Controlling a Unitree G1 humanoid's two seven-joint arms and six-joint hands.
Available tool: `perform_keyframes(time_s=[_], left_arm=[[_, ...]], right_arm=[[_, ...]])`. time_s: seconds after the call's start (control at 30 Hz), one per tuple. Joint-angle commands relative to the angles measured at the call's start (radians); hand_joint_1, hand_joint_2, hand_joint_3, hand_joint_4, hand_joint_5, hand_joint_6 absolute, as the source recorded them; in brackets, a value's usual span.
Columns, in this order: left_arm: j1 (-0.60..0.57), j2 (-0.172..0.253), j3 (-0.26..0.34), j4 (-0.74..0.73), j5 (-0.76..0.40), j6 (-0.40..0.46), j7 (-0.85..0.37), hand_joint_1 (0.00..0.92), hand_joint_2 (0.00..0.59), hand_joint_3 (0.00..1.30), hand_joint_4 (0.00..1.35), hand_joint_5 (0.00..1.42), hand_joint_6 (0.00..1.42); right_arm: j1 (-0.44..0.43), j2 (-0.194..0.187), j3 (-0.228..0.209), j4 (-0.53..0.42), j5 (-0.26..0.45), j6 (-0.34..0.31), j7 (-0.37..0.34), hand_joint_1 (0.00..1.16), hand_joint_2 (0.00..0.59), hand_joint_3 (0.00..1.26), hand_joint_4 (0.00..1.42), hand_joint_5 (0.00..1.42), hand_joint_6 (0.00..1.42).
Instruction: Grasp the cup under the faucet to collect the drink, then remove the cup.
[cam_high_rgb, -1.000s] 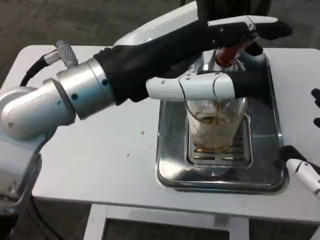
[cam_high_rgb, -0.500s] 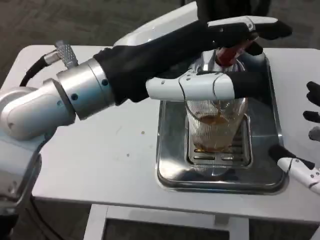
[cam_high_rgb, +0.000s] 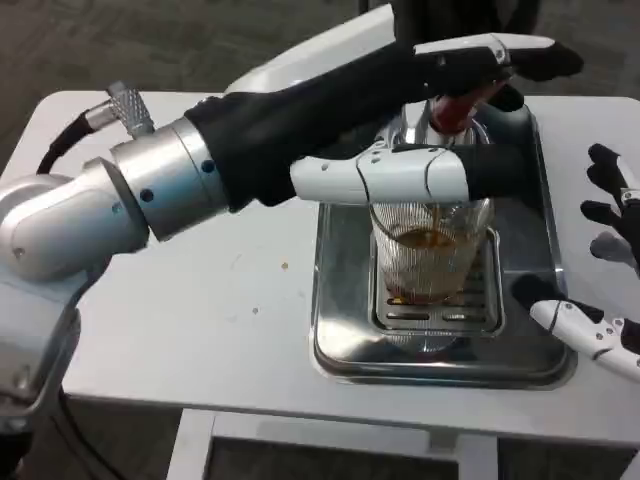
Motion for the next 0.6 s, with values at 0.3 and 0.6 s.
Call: perform_keyframes(time_s=[0.3, 0.6], left_arm=[[0.054, 0.041, -0.034, -0.020, 0.018, 0.039, -0.065, 0.000, 0.070, 0.17, 0.11, 0.21, 0.16], [0.060, 0.049, -0.032, -0.024, 0.016, 0.043, -0.064, 0.000, 0.067, 0.17, 0.11, 0.21, 0.16]], right_arm=[[-0.028, 0.007, 0.055, 0.032, 0.011, -0.013, -0.033, 0.60, 0.245, 0.00, 0.03, 0.11, 0.21], [-0.056, 0.008, 0.078, 0.057, 0.017, -0.012, -0.035, 0.60, 0.245, 0.00, 0.03, 0.11, 0.21]])
